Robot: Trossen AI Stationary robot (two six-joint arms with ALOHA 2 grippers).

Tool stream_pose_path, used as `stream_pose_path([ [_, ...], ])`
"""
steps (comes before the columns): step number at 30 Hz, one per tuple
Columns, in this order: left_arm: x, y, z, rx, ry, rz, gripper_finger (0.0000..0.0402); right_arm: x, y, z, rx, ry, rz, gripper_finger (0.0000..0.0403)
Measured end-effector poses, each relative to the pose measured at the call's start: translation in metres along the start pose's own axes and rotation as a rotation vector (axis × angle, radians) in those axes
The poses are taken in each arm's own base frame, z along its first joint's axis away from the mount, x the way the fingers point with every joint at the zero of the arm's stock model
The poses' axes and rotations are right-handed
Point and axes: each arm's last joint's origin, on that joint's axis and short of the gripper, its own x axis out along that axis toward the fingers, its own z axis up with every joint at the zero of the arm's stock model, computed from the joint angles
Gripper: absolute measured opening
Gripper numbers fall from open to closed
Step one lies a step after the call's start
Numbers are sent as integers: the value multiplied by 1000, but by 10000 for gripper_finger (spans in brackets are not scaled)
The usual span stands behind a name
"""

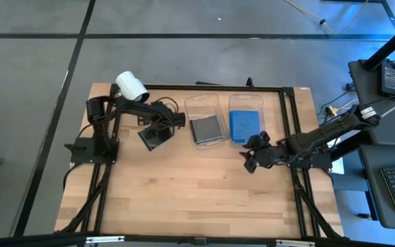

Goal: Pick & place jewel cases by type
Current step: Put the black cd case into the left transparent bin

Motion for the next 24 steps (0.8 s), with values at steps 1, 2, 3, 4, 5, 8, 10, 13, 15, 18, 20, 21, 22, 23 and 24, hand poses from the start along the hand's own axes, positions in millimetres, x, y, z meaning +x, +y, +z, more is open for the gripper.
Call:
stream_pose_path([
  [1, 3, -1, -1, 1, 2, 12, 281, -1, 1, -1, -4, 1, 5, 170],
  [2, 6, -2, -2, 2, 1, 21, 280, -1, 2, -1, -8, 1, 9, 170],
  [3, 9, -4, -4, 8, -7, 33, 280, -2, 2, -2, -12, 2, 12, 170],
  [4, 11, -4, -6, 16, -16, 46, 280, -2, 3, -3, -15, 3, 16, 170],
  [5, 14, -5, -8, 26, -18, 59, 280, -2, 4, -3, -18, 3, 19, 170],
  [8, 15, -6, -12, 29, -14, 62, 280, -3, 4, -4, -23, 4, 25, 170],
  [10, 13, -7, -16, 30, -25, 56, 280, -3, 5, -4, -24, 4, 26, 170],
  [13, 8, -8, -23, 47, -29, 36, 280, -3, 5, -4, -23, 3, 26, 170],
  [15, 2, -9, -30, 58, -29, 11, 280, -3, 5, -4, -22, 0, 28, 170],
  [18, -7, -10, -43, 68, -42, -25, 280, -3, 5, -4, -20, -2, 29, 170],
  [20, -14, -11, -51, 78, -49, -50, 280, -3, 5, -3, -19, -3, 30, 170],
  [21, -18, -12, -56, 86, -52, -67, 280, -3, 5, -3, -18, -5, 32, 170],
  [22, -23, -13, -61, 94, -55, -90, 280, -3, 6, -3, -16, -7, 34, 170],
  [23, -27, -14, -67, 101, -58, -117, 280, -3, 6, -3, -15, -9, 36, 170],
  [24, -32, -15, -73, 110, -59, -145, 280, -3, 6, -3, -15, -9, 36, 170],
])
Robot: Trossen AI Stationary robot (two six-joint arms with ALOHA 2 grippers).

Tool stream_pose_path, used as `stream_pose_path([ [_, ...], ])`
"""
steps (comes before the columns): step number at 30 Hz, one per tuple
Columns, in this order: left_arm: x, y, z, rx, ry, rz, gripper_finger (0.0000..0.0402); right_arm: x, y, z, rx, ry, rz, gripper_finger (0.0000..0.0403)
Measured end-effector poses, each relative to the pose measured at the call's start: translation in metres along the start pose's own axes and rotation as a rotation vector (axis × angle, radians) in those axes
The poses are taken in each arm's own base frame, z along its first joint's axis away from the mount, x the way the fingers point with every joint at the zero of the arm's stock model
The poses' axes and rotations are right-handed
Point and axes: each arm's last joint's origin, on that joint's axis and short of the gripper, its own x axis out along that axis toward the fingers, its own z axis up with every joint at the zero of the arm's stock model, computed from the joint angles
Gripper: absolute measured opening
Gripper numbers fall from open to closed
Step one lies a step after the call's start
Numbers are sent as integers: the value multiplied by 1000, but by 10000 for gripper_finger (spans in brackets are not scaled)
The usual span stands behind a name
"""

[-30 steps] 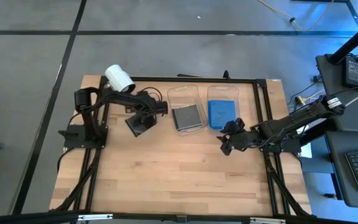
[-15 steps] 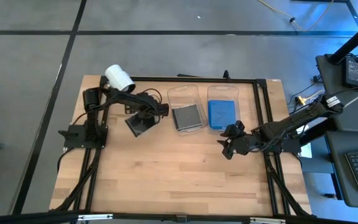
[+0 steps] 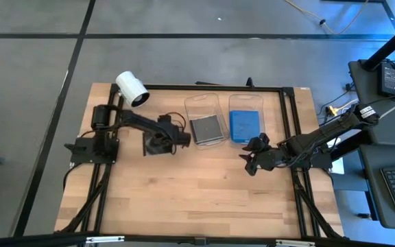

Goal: Pick & place jewel cases by type
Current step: Put the black cd case into the left transparent bin

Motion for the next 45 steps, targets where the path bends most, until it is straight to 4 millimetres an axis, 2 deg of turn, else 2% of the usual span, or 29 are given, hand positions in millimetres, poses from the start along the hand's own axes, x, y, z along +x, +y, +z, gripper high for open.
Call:
stream_pose_path([
  [6, -31, -10, -36, 28, 12, -172, 280, 0, 0, 0, 3, -2, 3, 170],
  [14, -62, -10, -75, 86, -34, -344, 281, 0, 1, 1, 10, -9, 10, 170],
  [18, -72, -6, -85, 158, -99, -374, 281, 0, 1, 1, 10, -10, 10, 170],
  [24, -116, 3, -77, 269, -158, -477, 281, 0, 1, 1, 12, -11, 12, 170],
  [29, -155, 26, -62, 315, -220, -548, 281, 0, 2, 2, 14, -14, 15, 170],
  [32, -165, 47, -53, 363, -187, -517, 281, 0, 2, 2, 14, -14, 15, 170],
  [35, -170, 70, -51, 517, -89, -450, 281, 0, 2, 2, 12, -13, 15, 170],
  [40, -173, 100, -58, 803, 91, -290, 281, 0, 2, 2, -3, -13, 15, 170],
  [42, -174, 109, -63, 831, 109, -241, 281, 0, 2, 2, -14, -14, 14, 170],
  [45, -167, 123, -65, 736, 116, -155, 281, 0, 1, 2, -13, -30, -3, 170],
])
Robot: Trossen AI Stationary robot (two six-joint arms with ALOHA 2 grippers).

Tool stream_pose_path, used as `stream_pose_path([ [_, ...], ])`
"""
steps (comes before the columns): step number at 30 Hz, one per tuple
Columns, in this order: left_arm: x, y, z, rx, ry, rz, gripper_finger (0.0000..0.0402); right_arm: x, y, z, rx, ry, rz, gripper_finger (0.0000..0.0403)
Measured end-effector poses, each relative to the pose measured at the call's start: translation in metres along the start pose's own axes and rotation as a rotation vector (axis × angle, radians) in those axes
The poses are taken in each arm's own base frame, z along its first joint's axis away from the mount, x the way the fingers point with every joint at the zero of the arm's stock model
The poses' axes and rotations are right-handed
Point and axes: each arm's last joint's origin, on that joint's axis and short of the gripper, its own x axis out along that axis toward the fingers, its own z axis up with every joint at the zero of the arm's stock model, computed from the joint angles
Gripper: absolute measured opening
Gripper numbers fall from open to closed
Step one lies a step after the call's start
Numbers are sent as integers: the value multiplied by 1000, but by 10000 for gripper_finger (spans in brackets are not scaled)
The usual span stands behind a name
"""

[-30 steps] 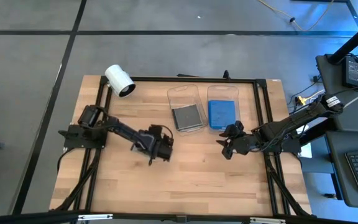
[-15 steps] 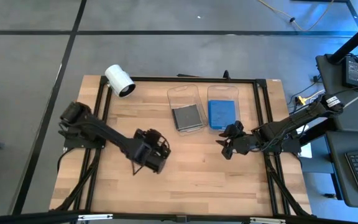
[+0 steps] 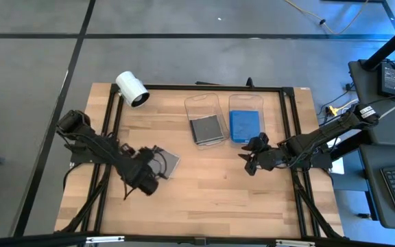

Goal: Pick & place jewel cases by type
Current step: Put the black cd case into the left transparent bin

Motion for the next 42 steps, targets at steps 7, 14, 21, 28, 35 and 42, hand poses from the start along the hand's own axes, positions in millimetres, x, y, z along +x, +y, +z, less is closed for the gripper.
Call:
stream_pose_path([
  [7, 29, 21, -18, -219, 60, 34, 281, 0, 0, 1, 4, -17, -9, 170],
  [14, 68, 30, -21, -346, 61, 41, 281, 0, 1, 2, 9, -24, -2, 170],
  [21, 99, 23, -12, -340, 9, -74, 281, 0, 1, 2, 7, -24, -3, 170],
  [28, 110, 12, 1, -275, -5, -220, 280, 0, 1, 2, 8, -25, -3, 170],
  [35, 102, -6, 9, -185, -44, -390, 280, 0, 2, 3, 17, -35, 7, 170],
  [42, 109, -24, 11, -103, -110, -424, 280, 9, 8, 2, 21, -63, -4, 170],
])
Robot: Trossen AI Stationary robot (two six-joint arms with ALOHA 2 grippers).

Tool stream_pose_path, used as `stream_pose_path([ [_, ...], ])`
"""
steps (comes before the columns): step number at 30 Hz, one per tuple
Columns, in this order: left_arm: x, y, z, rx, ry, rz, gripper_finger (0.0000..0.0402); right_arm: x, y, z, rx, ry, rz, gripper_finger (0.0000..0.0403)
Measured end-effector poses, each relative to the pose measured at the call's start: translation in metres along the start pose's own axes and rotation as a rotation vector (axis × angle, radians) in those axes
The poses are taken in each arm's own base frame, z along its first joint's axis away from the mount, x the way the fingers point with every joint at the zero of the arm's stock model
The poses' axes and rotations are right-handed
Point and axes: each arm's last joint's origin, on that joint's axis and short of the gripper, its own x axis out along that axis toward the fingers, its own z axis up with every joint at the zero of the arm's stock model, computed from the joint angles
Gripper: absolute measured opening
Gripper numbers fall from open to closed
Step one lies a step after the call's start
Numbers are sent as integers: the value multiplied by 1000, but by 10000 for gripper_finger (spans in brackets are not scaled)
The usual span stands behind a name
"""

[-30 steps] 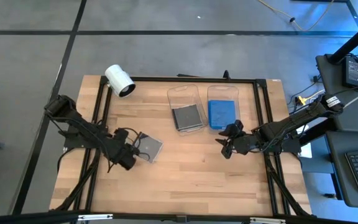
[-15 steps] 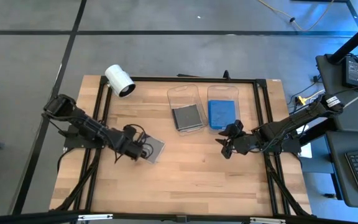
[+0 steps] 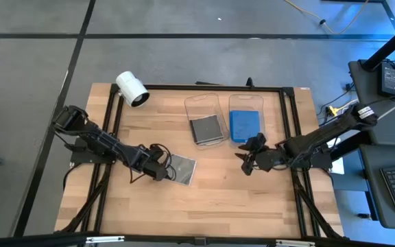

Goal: Pick & place jewel cases by type
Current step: Put the black cd case into the left transparent bin

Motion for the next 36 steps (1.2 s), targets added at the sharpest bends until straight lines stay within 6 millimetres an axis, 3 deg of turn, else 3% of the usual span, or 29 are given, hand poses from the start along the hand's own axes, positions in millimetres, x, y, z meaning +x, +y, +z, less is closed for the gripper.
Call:
stream_pose_path([
  [9, 3, -6, 4, 47, -91, 8, 281, 42, 24, -20, -176, -59, 150, 170],
  [15, 8, -6, 17, 101, -169, 8, 281, 66, 39, -29, -189, -118, 207, 170],
  [24, 23, -23, 35, 277, -217, -154, 281, 96, 39, -49, -215, -92, 170, 170],
  [30, 41, -31, 36, 321, -250, -169, 281, 105, 35, -57, -265, -6, 187, 170],
  [36, 33, -39, 35, 394, -300, -231, 281, 105, 34, -63, -412, 84, 290, 170],
])
